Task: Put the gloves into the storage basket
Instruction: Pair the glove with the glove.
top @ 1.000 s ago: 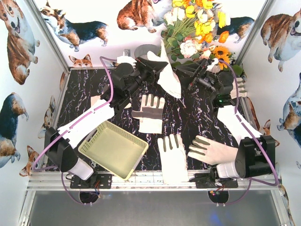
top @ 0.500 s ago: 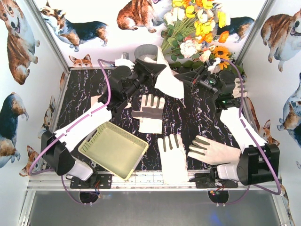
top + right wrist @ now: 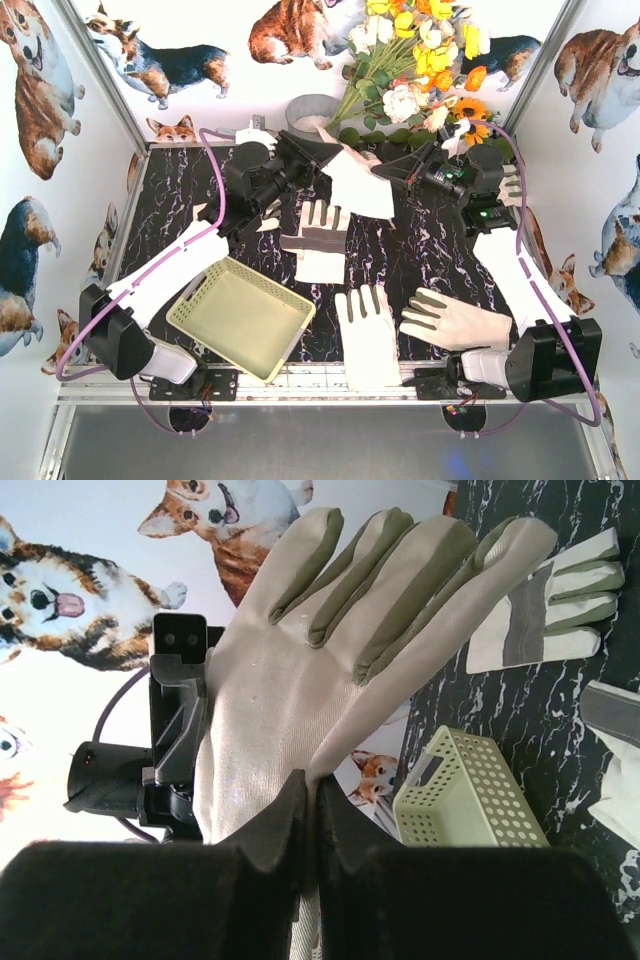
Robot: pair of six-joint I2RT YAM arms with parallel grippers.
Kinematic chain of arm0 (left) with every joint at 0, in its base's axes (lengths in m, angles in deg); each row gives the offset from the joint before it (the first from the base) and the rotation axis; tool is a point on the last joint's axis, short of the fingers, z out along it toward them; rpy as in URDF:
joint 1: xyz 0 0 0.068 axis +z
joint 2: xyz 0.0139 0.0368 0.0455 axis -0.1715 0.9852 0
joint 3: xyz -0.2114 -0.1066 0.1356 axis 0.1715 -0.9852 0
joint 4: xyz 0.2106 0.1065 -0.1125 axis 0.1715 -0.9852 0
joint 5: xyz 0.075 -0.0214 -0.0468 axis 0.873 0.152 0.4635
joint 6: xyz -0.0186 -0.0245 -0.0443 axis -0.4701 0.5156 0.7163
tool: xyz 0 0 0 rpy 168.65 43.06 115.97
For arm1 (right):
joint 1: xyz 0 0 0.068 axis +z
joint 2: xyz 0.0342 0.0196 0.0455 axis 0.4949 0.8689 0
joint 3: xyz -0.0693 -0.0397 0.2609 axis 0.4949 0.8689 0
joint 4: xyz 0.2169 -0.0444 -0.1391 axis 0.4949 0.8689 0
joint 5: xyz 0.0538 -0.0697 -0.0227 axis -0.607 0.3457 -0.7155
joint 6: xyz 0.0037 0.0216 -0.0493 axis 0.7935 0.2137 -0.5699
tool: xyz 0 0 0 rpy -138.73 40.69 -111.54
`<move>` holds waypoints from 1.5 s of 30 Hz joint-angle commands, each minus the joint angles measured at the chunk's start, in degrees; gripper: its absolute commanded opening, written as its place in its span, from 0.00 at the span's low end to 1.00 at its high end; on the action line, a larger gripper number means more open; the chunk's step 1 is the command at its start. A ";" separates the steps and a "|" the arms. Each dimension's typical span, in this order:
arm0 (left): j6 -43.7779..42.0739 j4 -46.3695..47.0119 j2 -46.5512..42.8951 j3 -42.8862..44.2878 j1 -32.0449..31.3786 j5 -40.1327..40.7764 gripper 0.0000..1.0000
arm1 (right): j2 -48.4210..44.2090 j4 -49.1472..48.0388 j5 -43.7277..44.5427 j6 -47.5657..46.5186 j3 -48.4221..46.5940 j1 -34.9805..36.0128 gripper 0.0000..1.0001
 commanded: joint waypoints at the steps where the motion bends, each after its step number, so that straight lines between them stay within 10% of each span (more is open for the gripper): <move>1: -1.46 -0.35 -0.14 0.78 0.39 -4.45 0.18 | -2.07 1.48 -0.31 -5.34 -3.41 0.25 0.00; 8: -8.48 -9.44 1.00 2.05 0.48 -6.14 0.00 | -3.27 12.28 5.40 -22.54 -5.29 2.76 0.00; 19: -28.12 -15.11 4.54 -1.85 0.48 -0.61 0.00 | -1.40 23.52 38.55 -57.11 -0.73 21.88 0.00; 45: -45.82 -7.30 21.82 -6.67 6.45 -2.53 0.00 | 17.31 2.46 57.08 -60.54 6.59 27.30 0.00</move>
